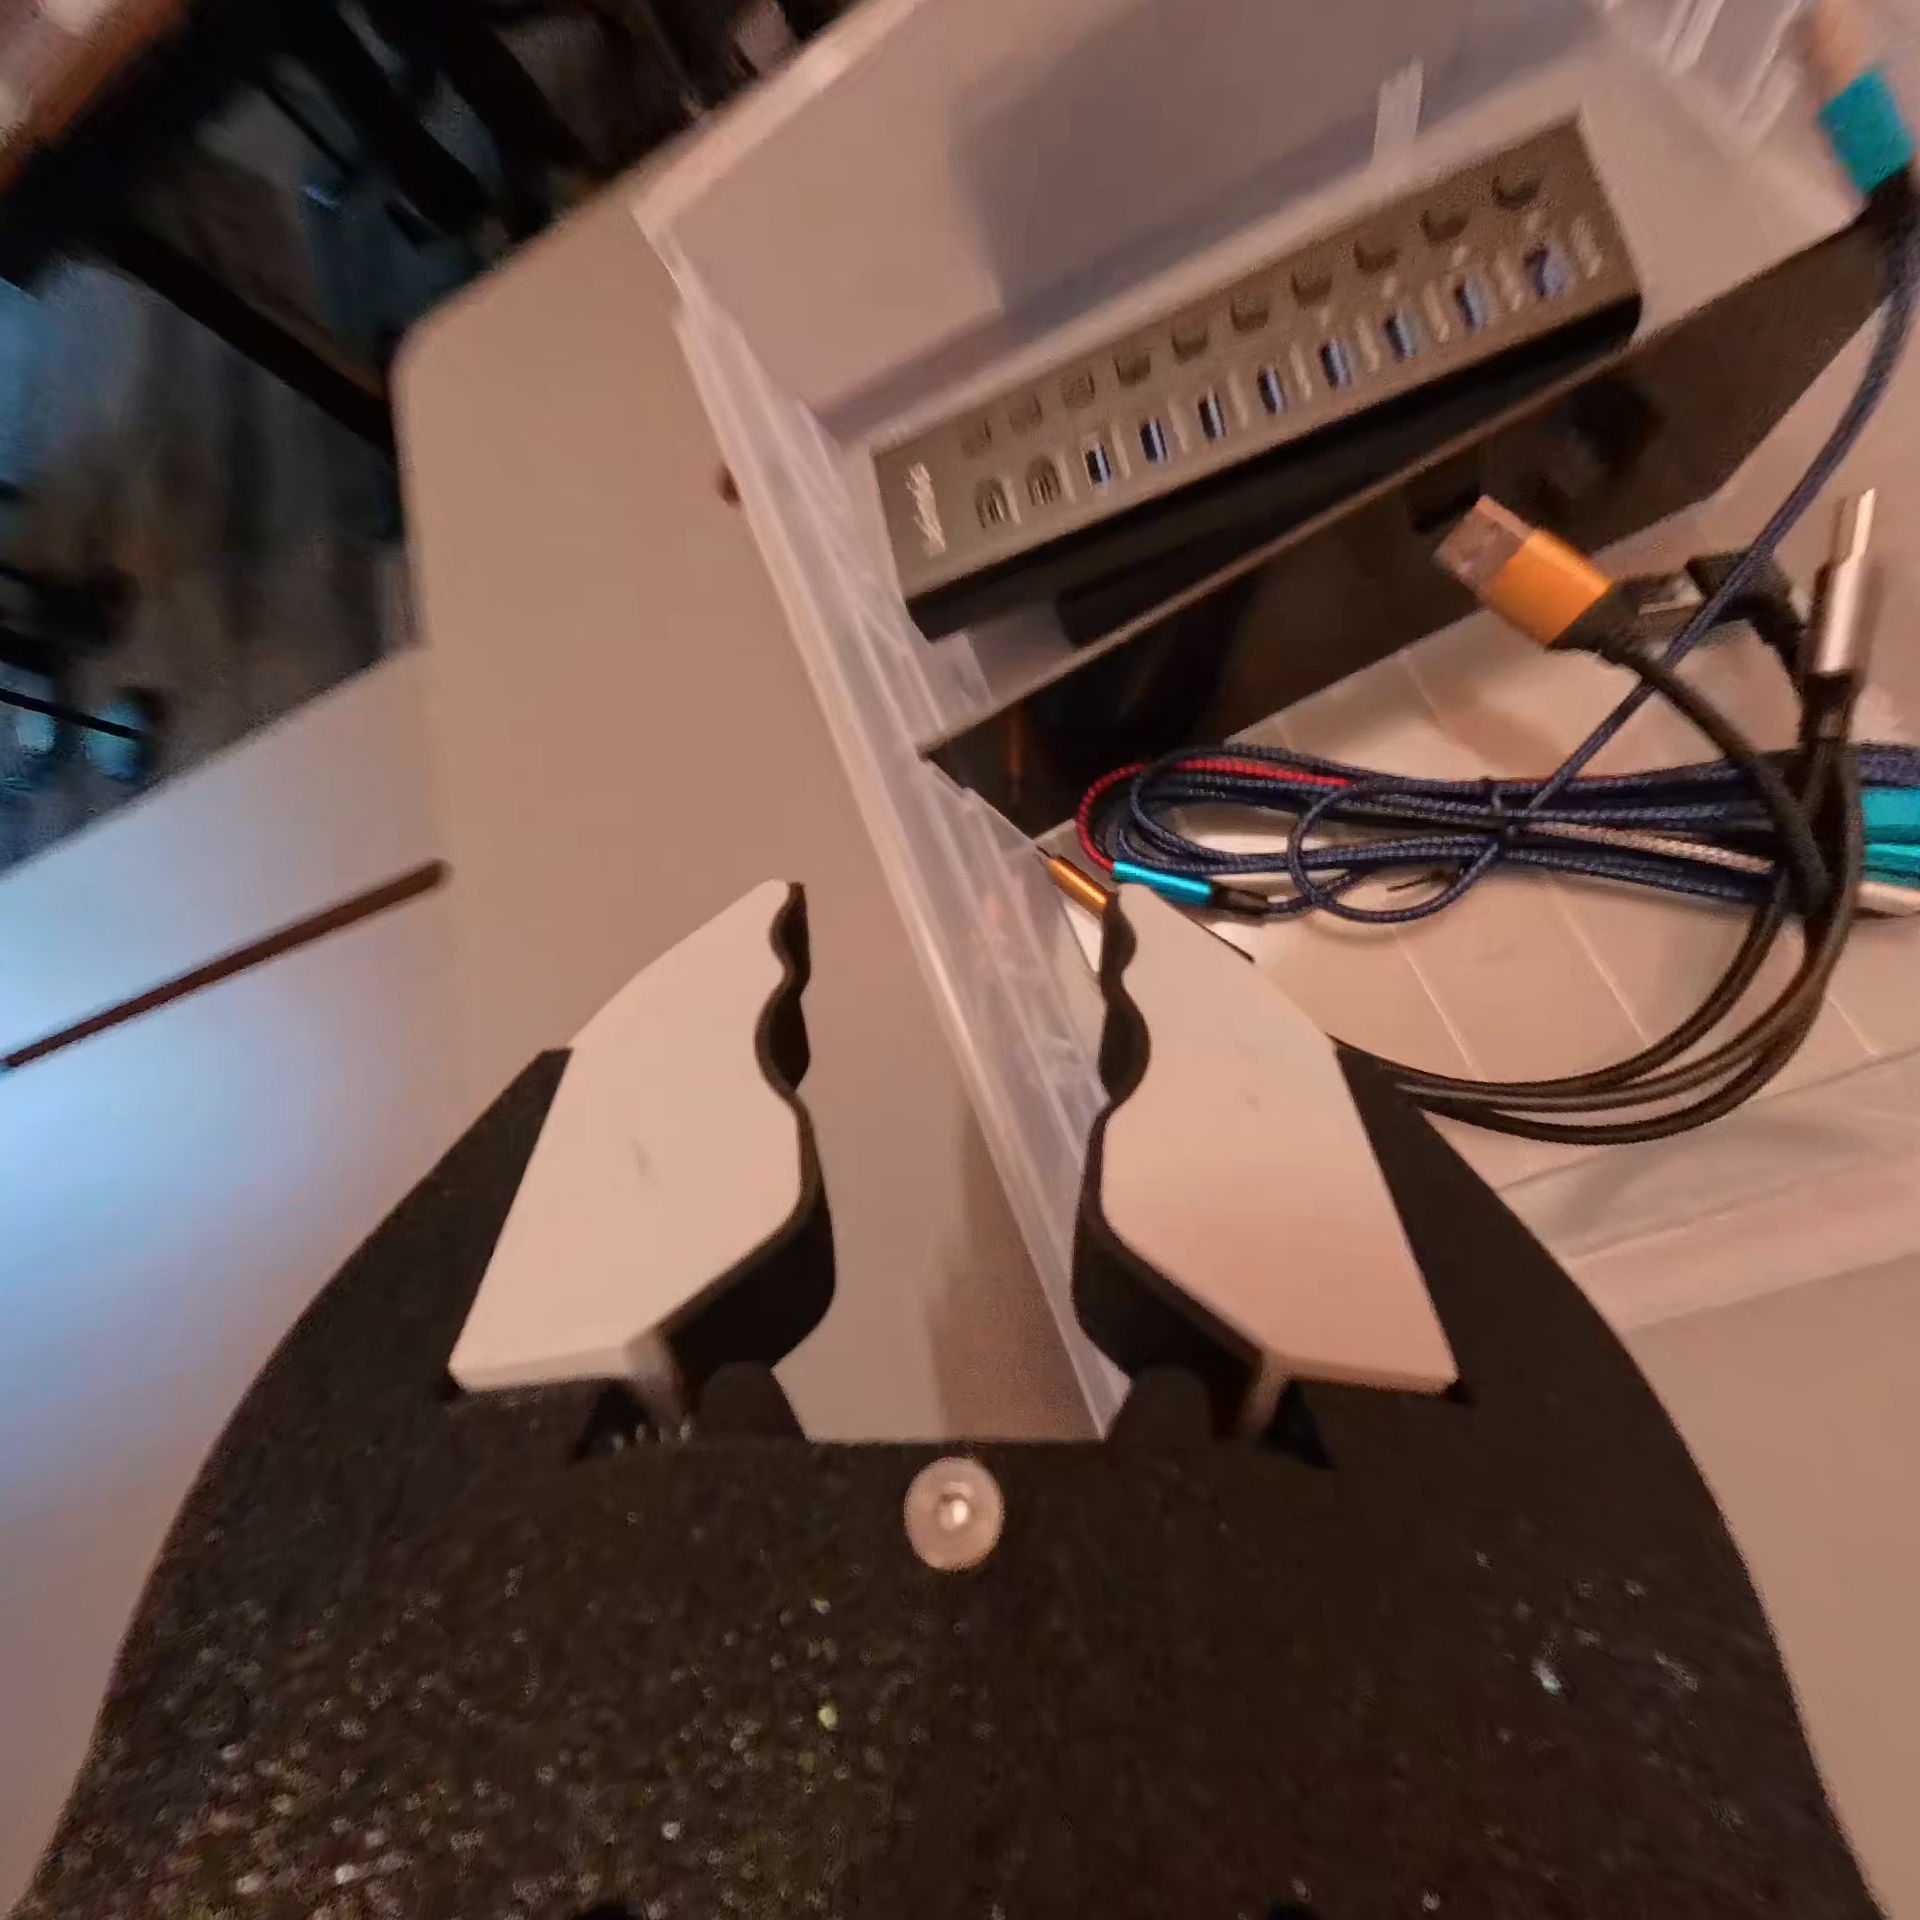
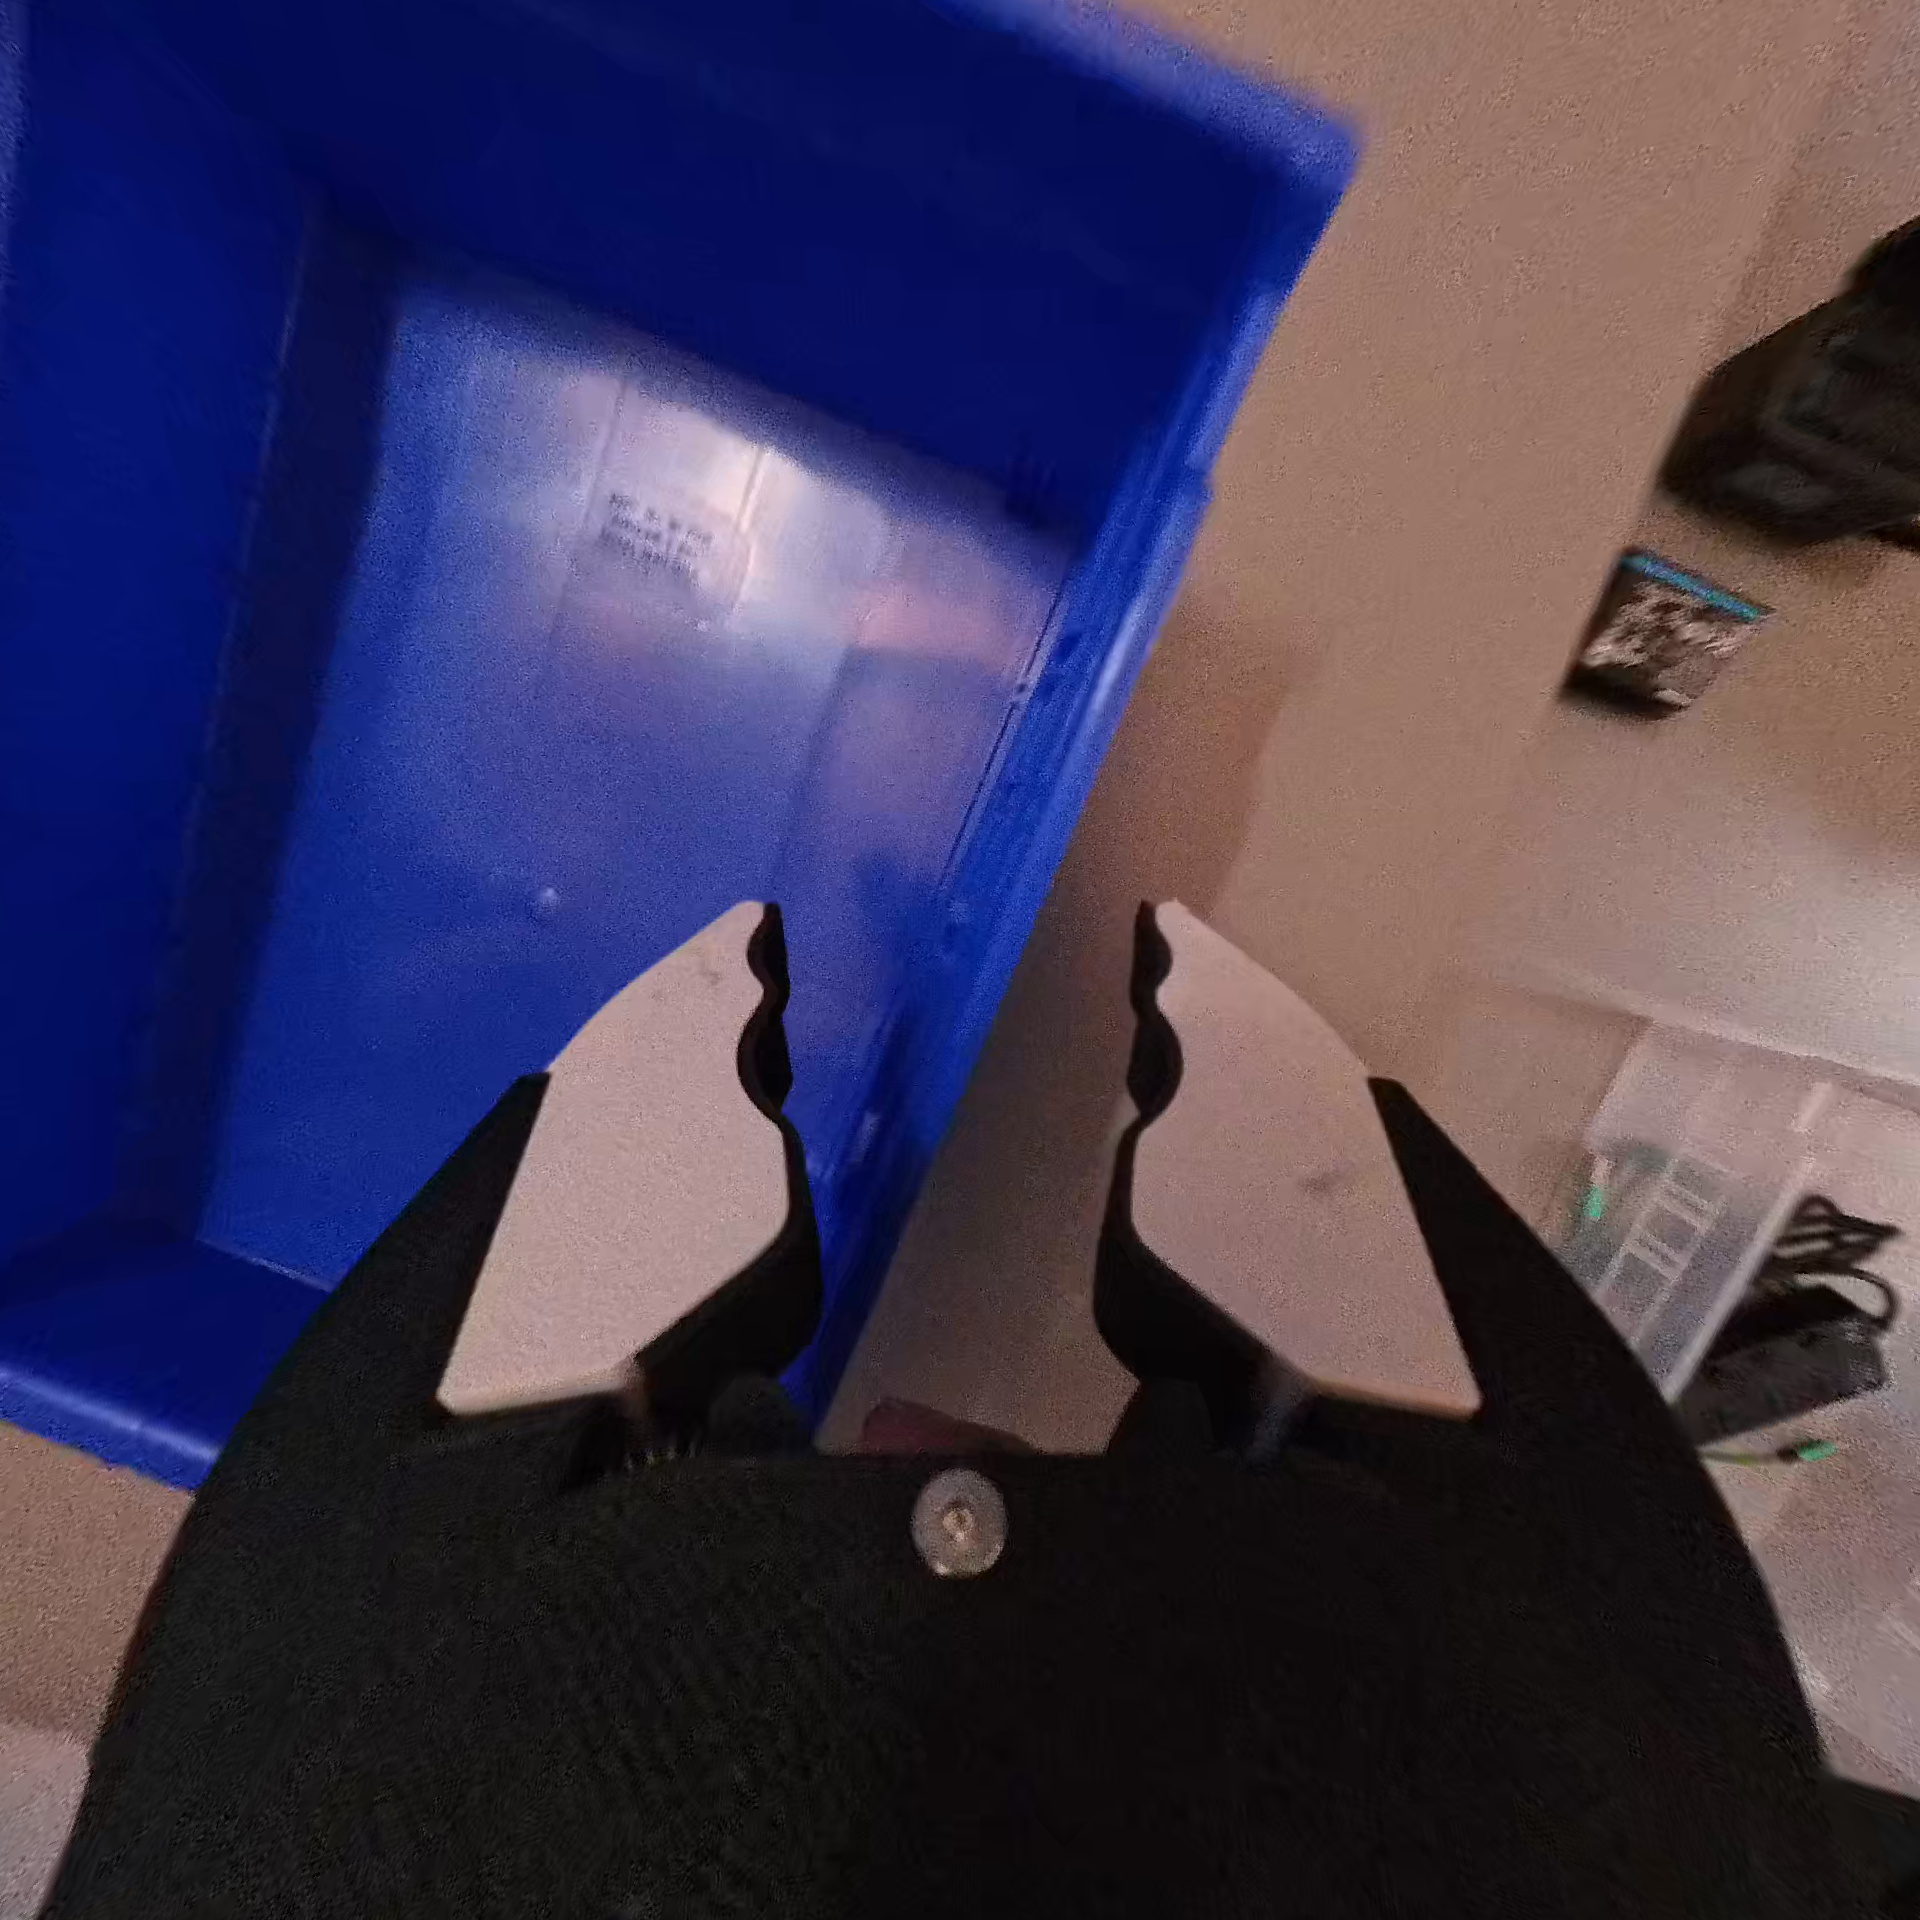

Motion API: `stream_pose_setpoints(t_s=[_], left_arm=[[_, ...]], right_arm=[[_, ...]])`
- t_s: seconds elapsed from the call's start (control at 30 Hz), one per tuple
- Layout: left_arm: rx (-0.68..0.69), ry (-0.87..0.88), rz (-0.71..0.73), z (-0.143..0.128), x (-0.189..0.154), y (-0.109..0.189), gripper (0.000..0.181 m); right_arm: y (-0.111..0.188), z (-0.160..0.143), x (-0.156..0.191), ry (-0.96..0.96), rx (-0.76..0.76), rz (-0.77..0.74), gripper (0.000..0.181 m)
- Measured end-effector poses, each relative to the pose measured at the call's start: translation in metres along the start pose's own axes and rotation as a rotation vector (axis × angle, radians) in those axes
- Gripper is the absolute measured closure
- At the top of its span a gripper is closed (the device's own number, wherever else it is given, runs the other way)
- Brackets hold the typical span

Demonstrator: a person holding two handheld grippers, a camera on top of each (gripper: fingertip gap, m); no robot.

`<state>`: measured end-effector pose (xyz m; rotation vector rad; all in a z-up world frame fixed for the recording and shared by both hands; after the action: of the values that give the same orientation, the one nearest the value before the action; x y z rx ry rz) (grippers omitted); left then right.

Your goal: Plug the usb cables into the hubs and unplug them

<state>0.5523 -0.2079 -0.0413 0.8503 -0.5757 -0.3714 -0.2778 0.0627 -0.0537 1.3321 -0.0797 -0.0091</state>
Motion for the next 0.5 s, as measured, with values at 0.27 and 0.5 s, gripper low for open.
stream_pose_setpoints(t_s=[0.27, 0.5], left_arm=[[-0.086, 0.018, 0.163, 0.029, -0.071, 0.099, 0.115], [-0.182, 0.073, -0.034, 0.056, -0.208, 0.126, 0.097]], right_arm=[[0.099, 0.04, 0.123, 0.122, -0.539, -0.339, 0.082], [0.03, 0.038, 0.311, 0.436, -0.533, -0.219, 0.071]])
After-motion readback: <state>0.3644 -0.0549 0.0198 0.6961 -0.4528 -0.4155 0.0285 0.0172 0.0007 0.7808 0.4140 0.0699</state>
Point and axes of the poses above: each gripper's, where its closed fingertips meet, y back along the fingers, z out of its top, x = y × z across the jaws, the point moved 8 cm from there along y, back along the fingers, and after that the axes turned 8 degrees about x, right-handed, at the moved point
